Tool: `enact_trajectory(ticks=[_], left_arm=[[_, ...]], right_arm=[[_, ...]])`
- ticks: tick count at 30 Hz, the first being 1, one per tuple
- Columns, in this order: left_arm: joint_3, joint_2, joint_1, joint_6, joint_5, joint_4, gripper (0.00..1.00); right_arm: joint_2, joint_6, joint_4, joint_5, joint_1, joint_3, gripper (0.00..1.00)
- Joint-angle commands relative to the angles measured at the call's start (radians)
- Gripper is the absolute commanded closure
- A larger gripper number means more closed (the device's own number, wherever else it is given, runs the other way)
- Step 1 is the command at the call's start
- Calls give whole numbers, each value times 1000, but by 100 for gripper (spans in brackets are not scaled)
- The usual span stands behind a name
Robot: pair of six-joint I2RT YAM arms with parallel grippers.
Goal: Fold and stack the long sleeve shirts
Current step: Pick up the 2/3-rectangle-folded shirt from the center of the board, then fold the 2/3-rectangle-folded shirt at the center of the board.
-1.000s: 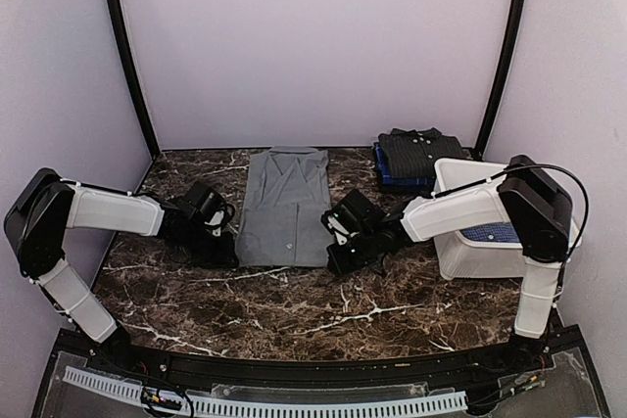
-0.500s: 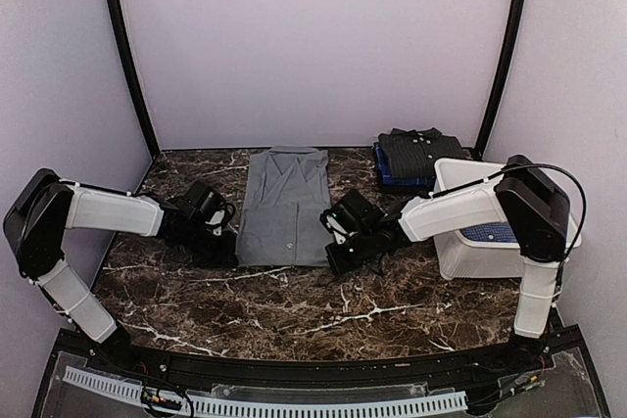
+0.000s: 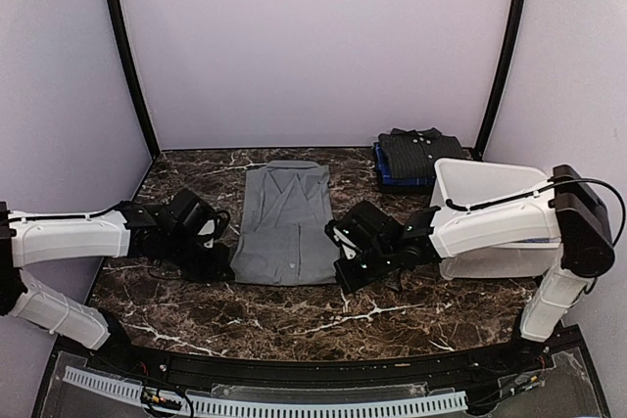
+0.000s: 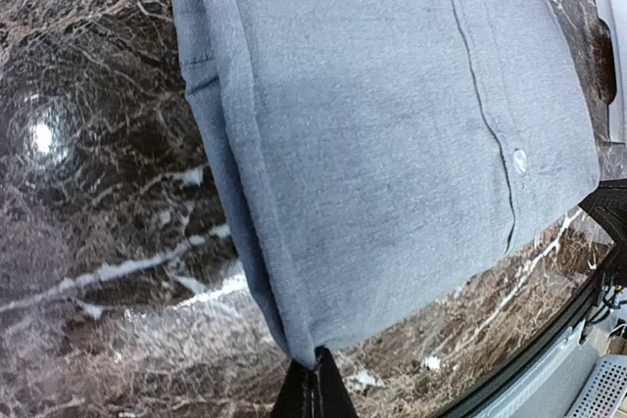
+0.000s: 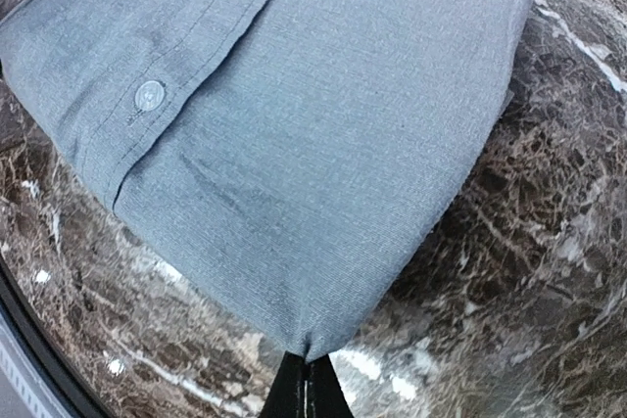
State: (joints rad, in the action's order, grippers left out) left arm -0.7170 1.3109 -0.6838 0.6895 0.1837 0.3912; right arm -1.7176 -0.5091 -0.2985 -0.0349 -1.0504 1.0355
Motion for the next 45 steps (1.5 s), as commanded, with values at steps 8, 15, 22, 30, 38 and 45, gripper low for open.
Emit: enact_trajectory(ticks=[8,15,22,30,38,45], left_arm=[[-39,-243,-110,104,-25,220,100],[-293,-63,32,-59,-4,226,100],[-571,408,285,-169,114,-12,100],[-824,856,344,-111,176,-148,100],[-568,720,282,-43,198,-237,100],[-233,330,189,29,104,-234,100]], right_arm=[[150,-84,-174,-30,-96,73,100],[-19,3,-192,-16,41,374,100],[-521,86,-207,55,253,916,100],[-892,57,-227,125,372,1250,100],[-590,15,-7,149,316,678,100],[-246,-68,72,71,204,271,100]])
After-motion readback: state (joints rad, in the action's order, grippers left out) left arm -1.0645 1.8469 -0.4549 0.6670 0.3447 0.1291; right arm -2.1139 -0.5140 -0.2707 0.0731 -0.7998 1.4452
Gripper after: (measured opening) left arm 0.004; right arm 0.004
